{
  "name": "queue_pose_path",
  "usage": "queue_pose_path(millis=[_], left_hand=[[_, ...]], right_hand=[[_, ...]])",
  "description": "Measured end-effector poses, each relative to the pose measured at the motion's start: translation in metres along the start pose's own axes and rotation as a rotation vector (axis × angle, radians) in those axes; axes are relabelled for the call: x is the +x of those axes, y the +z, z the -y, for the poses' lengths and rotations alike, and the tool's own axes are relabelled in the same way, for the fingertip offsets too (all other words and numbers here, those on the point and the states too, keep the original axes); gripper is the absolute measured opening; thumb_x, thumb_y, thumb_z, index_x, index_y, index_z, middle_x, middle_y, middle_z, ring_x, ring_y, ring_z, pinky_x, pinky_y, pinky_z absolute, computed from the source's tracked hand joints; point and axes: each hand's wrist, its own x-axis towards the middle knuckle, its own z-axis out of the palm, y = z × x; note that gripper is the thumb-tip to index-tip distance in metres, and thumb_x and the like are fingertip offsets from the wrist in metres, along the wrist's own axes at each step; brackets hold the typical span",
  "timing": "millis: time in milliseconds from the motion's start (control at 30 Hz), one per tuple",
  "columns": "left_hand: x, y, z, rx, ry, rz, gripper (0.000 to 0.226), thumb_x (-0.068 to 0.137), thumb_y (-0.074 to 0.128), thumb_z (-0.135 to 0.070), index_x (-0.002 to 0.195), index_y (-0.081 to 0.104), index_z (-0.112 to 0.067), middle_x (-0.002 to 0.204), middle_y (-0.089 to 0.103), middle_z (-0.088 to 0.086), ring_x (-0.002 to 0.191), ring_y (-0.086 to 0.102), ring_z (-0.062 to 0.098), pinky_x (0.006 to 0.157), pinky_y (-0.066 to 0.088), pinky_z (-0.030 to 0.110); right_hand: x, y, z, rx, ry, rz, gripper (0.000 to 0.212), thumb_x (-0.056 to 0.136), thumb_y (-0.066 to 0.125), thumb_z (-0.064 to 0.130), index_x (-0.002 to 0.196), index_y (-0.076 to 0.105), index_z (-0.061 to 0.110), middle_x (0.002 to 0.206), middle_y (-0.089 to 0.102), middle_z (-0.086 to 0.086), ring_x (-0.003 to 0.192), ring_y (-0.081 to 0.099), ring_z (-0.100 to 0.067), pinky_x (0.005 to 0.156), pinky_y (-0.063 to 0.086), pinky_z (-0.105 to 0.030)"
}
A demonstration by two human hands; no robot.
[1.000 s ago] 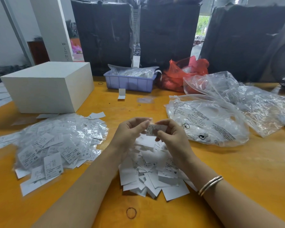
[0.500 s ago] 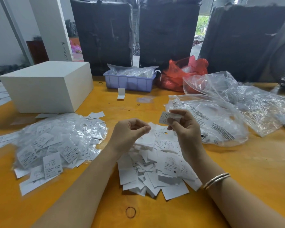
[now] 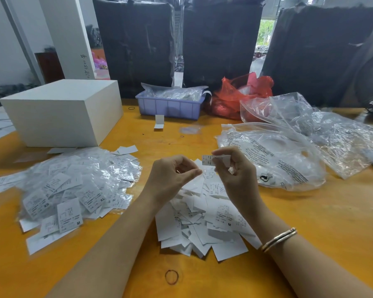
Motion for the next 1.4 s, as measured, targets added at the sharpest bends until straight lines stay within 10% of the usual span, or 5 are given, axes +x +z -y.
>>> queue_pose_path(millis=[200, 867, 1067, 1400], left_hand=[[0.001, 0.000, 0.001, -0.010, -0.014, -0.015, 0.008, 0.075, 0.076, -0.017, 0.080, 0.070, -0.016, 0.073, 0.070, -0.004, 0.065, 0.064, 0.005, 0.062, 0.051, 0.017], [0.002, 0.001, 0.005, 0.068, 0.039, 0.046, 0.005, 0.081, 0.072, -0.020, 0.083, 0.074, -0.016, 0.074, 0.071, -0.004, 0.067, 0.064, 0.007, 0.058, 0.042, 0.010], [0.002, 0.002, 0.007, -0.038, -0.056, -0.001, 0.003, 0.082, 0.071, -0.021, 0.081, 0.073, -0.023, 0.070, 0.070, -0.011, 0.065, 0.063, 0.003, 0.061, 0.048, 0.016], [-0.001, 0.005, 0.006, -0.251, -0.241, -0.064, 0.011, 0.082, 0.070, -0.027, 0.093, 0.069, -0.024, 0.079, 0.072, 0.005, 0.070, 0.068, 0.012, 0.055, 0.052, 0.023]], right_hand=[[-0.002, 0.003, -0.001, -0.117, -0.071, 0.089, 0.014, 0.083, 0.065, -0.002, 0.094, 0.064, 0.008, 0.076, 0.053, 0.024, 0.070, 0.054, 0.009, 0.061, 0.043, -0.011], [0.002, -0.001, -0.009, -0.160, -0.145, 0.263, 0.046, 0.083, 0.057, -0.012, 0.125, 0.056, 0.008, 0.088, 0.055, 0.000, 0.070, 0.047, -0.003, 0.066, 0.041, -0.010], [-0.001, 0.003, -0.002, 0.133, 0.230, 0.146, 0.018, 0.084, 0.063, -0.003, 0.093, 0.063, 0.012, 0.079, 0.065, -0.004, 0.070, 0.062, -0.028, 0.069, 0.053, -0.046], [-0.004, 0.009, -0.003, 0.115, 0.277, 0.353, 0.011, 0.085, 0.067, 0.013, 0.096, 0.067, 0.011, 0.071, 0.061, 0.011, 0.060, 0.053, 0.000, 0.056, 0.042, -0.018]])
